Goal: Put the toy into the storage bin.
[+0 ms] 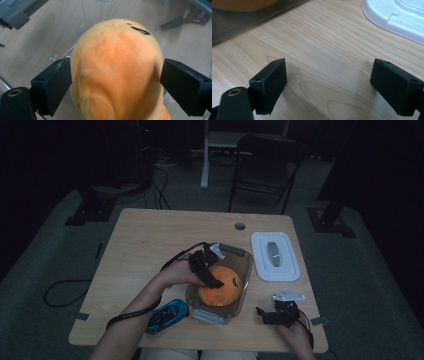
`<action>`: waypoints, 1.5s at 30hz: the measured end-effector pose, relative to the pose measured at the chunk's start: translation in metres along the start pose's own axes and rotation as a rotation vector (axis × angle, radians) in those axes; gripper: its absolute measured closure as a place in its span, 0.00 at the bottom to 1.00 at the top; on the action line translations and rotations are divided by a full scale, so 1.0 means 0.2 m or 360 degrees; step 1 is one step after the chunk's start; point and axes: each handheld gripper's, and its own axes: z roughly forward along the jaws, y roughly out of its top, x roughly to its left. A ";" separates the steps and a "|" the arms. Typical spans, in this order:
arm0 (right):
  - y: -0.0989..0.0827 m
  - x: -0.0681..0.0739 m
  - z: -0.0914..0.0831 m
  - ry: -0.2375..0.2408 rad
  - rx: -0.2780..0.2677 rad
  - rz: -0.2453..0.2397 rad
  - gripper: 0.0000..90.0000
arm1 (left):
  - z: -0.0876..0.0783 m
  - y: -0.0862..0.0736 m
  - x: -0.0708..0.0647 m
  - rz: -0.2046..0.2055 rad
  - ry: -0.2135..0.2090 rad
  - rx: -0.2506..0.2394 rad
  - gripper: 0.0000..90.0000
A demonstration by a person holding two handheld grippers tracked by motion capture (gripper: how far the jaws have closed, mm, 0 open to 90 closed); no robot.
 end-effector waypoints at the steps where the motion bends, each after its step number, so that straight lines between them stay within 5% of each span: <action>1: 0.00 0.00 0.00 0.0000 0.0000 -0.0001 0.15 | 0.00 0.00 0.00 0.0002 -0.0009 -0.0014 0.13; 27: 0.00 0.00 0.00 0.0000 0.0000 0.0000 0.15 | -0.19 -0.14 -0.06 0.0017 0.0027 -0.0137 0.13; 45: 0.00 0.00 0.00 0.0000 0.0000 0.0001 0.15 | -0.31 -0.29 -0.03 -0.0057 0.0076 -0.0204 0.13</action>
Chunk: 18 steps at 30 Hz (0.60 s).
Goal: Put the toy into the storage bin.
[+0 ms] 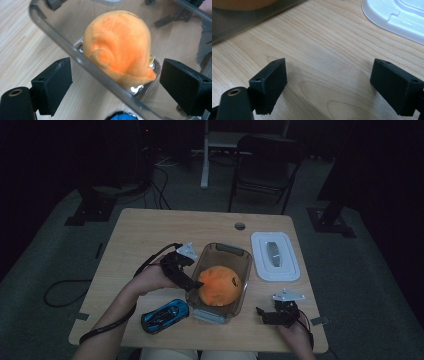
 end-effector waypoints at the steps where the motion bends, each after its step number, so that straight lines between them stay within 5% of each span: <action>1: 0.00 0.00 0.00 0.0000 0.0000 0.0000 0.15 | -0.01 -0.01 0.00 0.0002 0.0005 -0.0001 0.13; 18: 0.00 0.00 0.00 0.0000 -0.0001 -0.0001 0.15 | -0.11 -0.17 0.00 -0.0056 0.0067 -0.0010 0.13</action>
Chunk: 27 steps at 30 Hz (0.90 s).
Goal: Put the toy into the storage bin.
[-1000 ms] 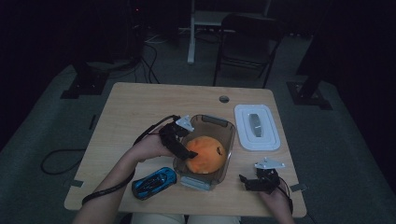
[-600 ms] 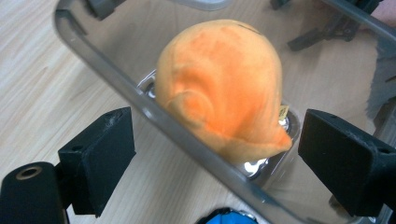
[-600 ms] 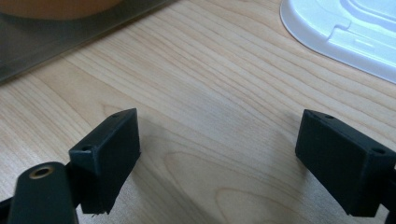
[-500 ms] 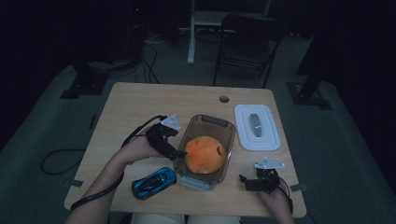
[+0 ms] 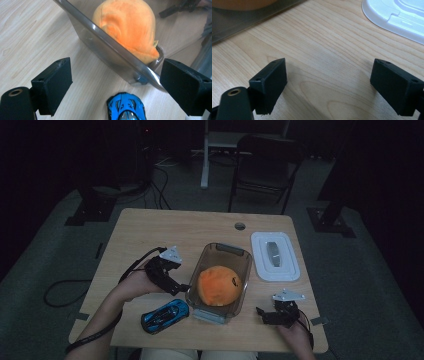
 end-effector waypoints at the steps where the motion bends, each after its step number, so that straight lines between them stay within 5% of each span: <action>1: 0.00 0.00 0.00 0.0000 0.0000 0.0001 0.15 | -0.01 -0.01 0.00 -0.0001 -0.0002 0.0002 0.13; 27: 0.00 0.00 0.00 0.0000 0.0002 0.0001 0.15 | 0.02 -0.30 -0.08 -0.0033 0.0041 0.0122 0.13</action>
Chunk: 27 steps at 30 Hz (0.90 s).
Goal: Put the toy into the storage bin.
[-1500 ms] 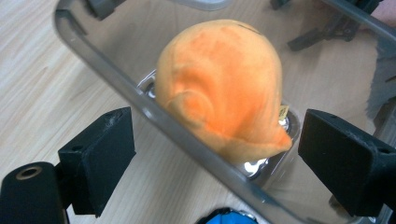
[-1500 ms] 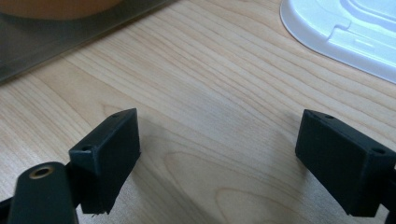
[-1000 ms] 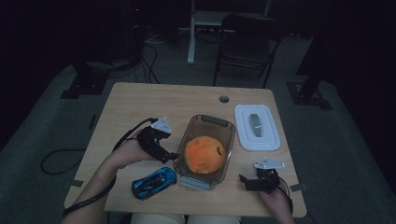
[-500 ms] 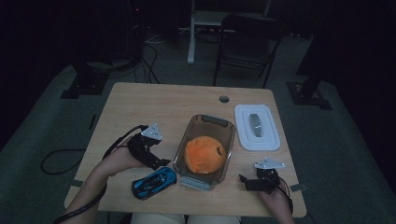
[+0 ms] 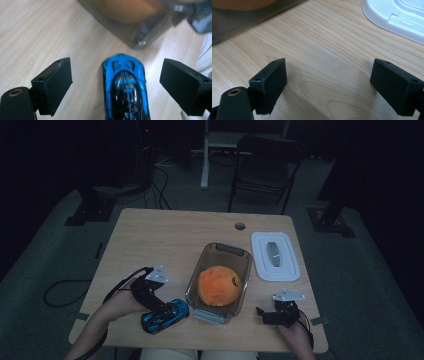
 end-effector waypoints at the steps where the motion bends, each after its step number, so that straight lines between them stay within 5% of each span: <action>1: 0.00 0.00 0.00 0.0000 0.0000 0.0000 0.15 | 0.00 -0.01 -0.01 -0.0002 0.0012 0.0014 0.13; 13: 0.00 0.00 0.00 0.0000 0.0000 0.0000 0.15 | 0.08 -0.13 -0.09 0.0011 0.0046 0.0112 0.13; 27: 0.00 0.00 0.00 0.0000 0.0001 -0.0001 0.15 | 0.15 -0.16 -0.14 0.0028 0.0051 0.0178 0.13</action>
